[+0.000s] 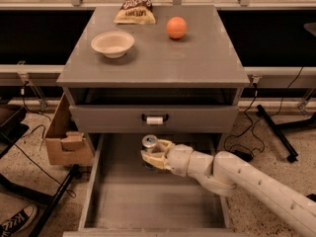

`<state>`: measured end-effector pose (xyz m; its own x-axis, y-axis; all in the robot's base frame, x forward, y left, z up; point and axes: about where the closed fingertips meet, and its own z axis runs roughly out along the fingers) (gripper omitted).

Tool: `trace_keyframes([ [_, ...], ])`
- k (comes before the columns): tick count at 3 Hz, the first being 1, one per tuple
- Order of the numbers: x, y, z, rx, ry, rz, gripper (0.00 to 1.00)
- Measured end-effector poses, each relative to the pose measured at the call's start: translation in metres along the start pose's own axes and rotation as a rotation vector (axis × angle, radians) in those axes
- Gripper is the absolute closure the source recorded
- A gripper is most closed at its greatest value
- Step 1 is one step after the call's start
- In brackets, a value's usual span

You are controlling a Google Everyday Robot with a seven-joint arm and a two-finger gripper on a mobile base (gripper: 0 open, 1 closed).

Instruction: Place redbull can into middle drawer

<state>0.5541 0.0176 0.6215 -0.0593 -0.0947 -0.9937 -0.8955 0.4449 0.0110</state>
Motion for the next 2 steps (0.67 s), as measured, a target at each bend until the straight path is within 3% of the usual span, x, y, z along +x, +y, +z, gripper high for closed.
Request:
trace_keyframes([
  [2,0.096,0.011,0.047,-0.090,-0.009,-0.003,1.00],
])
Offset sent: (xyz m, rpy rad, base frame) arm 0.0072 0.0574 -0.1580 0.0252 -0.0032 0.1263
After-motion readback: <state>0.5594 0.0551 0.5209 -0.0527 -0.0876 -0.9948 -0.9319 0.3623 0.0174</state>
